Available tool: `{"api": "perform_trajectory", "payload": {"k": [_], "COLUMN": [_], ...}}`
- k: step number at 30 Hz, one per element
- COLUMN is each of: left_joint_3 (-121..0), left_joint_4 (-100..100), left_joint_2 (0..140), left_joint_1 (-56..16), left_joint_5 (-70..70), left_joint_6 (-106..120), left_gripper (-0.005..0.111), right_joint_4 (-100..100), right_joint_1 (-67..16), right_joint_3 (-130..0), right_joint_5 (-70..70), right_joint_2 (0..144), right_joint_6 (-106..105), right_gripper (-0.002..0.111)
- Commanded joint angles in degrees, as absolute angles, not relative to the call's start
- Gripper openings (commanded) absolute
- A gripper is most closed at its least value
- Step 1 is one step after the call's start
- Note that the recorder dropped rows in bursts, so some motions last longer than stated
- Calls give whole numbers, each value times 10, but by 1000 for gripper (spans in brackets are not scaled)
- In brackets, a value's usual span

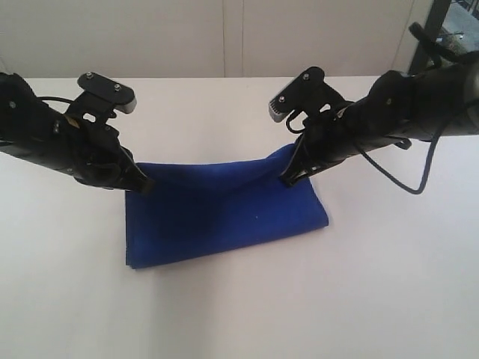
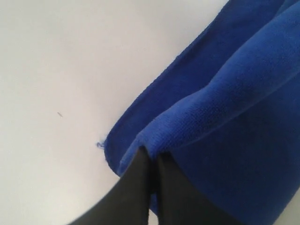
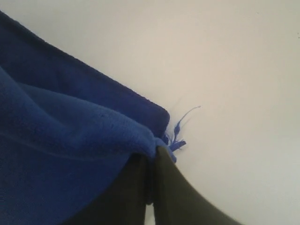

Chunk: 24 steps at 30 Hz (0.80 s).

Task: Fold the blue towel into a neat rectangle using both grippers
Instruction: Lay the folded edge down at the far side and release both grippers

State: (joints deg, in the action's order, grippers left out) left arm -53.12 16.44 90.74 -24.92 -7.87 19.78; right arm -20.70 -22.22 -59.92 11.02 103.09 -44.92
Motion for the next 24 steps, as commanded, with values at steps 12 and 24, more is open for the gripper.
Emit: {"api": "perform_trajectory", "payload": {"k": [12,24], "left_joint_3": [-535,-535], "left_joint_4": [159,157], "left_joint_2": [915,915], "left_joint_1": [-247,-247], "left_joint_5": [-72,-73], "left_joint_6": [194,194], "left_gripper": [24,52], "right_joint_4": [-208,-210], "right_joint_1": [-222,-222], "right_joint_3": [-602,-602], "right_joint_5": [86,47], "right_joint_2": [1043,1043], "right_joint_6": [-445,-445], "right_gripper": [18,45]}}
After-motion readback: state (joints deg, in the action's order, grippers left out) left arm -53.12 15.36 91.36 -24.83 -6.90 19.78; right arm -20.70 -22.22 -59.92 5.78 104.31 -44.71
